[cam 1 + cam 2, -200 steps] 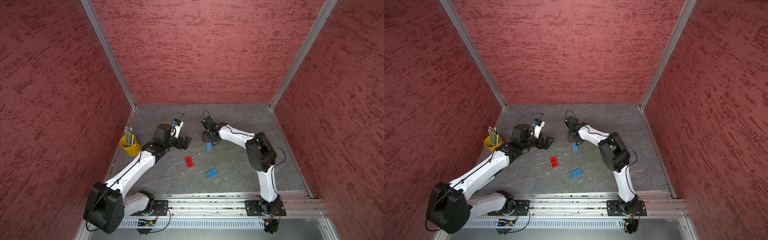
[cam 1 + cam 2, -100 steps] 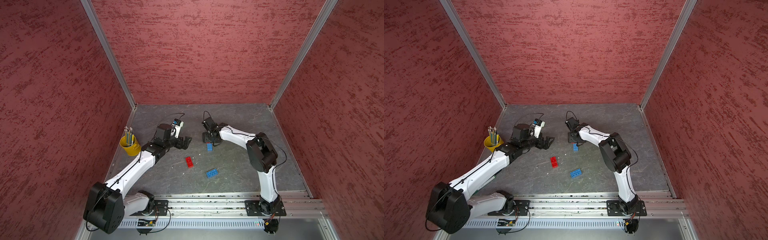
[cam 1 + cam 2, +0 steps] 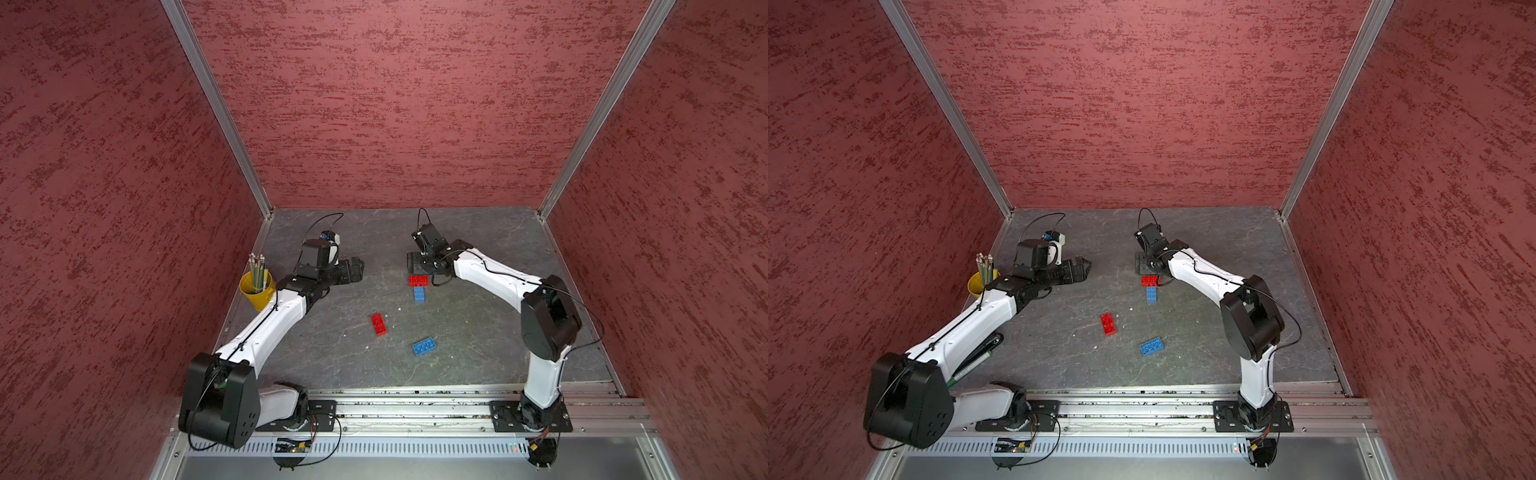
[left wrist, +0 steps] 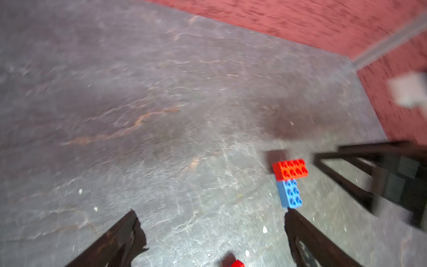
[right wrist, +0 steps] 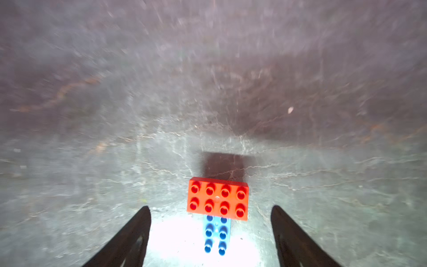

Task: Assemble a rectangle with lego
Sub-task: Assemble the lego brick with the lego brick, then pick up the lego brick from the center of the board.

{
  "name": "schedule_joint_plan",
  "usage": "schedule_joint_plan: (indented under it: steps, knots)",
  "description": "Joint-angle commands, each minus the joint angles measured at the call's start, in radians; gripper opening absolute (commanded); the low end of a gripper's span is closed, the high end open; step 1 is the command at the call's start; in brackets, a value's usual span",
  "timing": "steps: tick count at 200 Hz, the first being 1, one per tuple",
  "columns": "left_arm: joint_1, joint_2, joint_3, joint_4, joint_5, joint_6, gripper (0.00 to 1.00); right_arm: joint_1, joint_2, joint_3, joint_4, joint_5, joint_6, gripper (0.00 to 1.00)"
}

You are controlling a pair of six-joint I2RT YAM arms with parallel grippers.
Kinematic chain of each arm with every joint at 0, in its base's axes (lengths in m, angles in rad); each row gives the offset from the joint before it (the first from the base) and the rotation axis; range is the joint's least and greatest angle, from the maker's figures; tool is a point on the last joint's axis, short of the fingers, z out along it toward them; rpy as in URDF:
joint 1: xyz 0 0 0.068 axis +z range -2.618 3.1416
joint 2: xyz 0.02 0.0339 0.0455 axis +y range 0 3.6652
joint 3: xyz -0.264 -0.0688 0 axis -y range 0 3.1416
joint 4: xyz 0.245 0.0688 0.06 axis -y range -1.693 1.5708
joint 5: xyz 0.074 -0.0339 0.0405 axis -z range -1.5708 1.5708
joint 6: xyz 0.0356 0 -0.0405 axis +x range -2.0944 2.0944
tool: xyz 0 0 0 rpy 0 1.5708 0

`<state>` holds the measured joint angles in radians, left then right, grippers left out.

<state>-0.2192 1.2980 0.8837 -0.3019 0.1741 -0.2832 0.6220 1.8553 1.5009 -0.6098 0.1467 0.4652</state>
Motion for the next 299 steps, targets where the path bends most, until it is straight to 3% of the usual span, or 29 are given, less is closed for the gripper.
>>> schedule_joint_plan:
  steps: [1,32,71,85,110,138,177,262,299]
  knots:
    - [-0.02,-0.009,0.014,-0.06,0.037,-0.047,1.0,-0.007,-0.091,-0.088,0.015,0.038,-0.023,0.8]
    - [-0.194,-0.062,0.036,-0.116,-0.022,0.046,1.0,-0.068,-0.22,-0.252,0.031,0.035,0.074,0.77]
    - [-0.652,-0.014,0.127,-0.294,-0.193,0.261,1.0,-0.194,-0.327,-0.411,0.086,-0.003,0.127,0.74]
    - [-0.776,0.023,0.134,-0.334,-0.218,0.373,1.0,-0.227,-0.343,-0.441,0.111,-0.043,0.127,0.74]
    - [-0.885,0.095,0.142,-0.377,-0.216,0.516,0.97,-0.26,-0.367,-0.478,0.154,-0.097,0.13,0.73]
    - [-0.916,0.179,0.145,-0.347,-0.225,0.57,0.95,-0.277,-0.397,-0.523,0.198,-0.133,0.134,0.73]
    - [-0.905,0.284,0.161,-0.298,-0.215,0.549,0.92,-0.307,-0.46,-0.588,0.234,-0.162,0.142,0.73]
    - [-0.828,0.432,0.181,-0.193,-0.201,0.441,0.73,-0.351,-0.472,-0.6,0.24,-0.168,0.133,0.72]
    - [-0.822,0.451,0.184,-0.168,-0.145,0.446,0.58,-0.363,-0.469,-0.602,0.238,-0.168,0.128,0.72]
